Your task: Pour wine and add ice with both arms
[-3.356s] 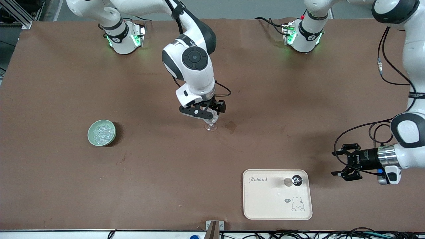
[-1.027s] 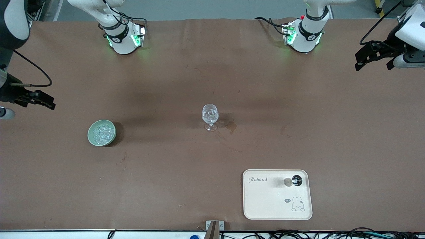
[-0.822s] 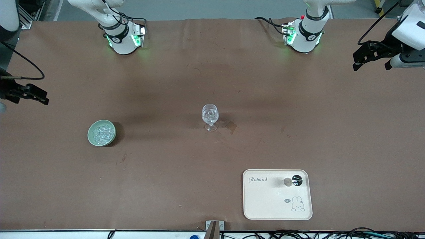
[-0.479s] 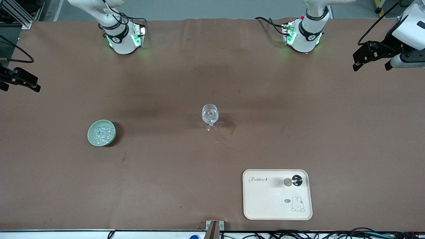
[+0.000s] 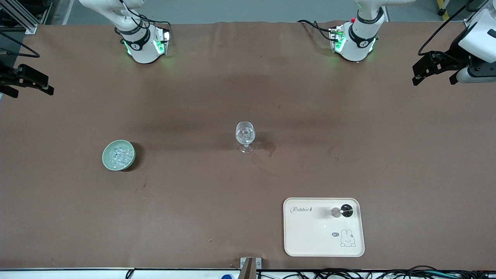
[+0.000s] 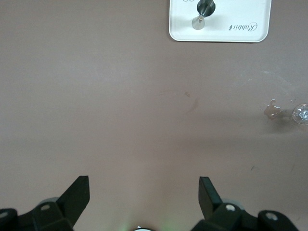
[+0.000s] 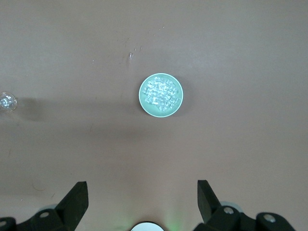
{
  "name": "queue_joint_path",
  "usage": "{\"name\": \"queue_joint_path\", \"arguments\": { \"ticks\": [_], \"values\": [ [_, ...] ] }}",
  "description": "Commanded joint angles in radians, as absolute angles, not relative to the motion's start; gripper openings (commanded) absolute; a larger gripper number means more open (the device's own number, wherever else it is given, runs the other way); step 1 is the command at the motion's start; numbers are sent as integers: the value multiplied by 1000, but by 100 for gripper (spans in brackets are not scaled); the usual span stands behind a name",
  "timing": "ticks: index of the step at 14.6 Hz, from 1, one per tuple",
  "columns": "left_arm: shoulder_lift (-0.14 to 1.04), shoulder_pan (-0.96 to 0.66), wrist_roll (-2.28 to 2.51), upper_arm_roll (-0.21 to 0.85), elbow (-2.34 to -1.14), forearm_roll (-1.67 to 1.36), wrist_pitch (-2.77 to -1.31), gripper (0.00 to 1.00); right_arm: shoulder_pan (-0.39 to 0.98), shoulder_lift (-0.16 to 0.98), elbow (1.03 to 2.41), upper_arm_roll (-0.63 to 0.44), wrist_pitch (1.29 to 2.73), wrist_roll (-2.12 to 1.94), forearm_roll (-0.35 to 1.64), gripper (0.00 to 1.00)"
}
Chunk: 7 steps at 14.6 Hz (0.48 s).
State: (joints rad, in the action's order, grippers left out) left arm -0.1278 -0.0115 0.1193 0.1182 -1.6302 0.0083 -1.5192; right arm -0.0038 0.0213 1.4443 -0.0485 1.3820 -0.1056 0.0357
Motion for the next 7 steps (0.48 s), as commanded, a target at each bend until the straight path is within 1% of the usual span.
{"name": "queue_joint_path", "arguments": {
  "ticks": [1, 4, 7],
  "values": [
    [-121, -9, 121, 118, -1611, 3, -1517, 100, -17, -12, 1502, -49, 1405, -126, 49, 99],
    [-120, -8, 120, 115, -1611, 3, -1519, 100, -17, -52, 1578, -49, 1463, -126, 40, 98],
    [-120, -6, 106, 114, -1599, 5, -1517, 100, -17, -52, 1586, -49, 1468, -126, 37, 98]
  ]
}}
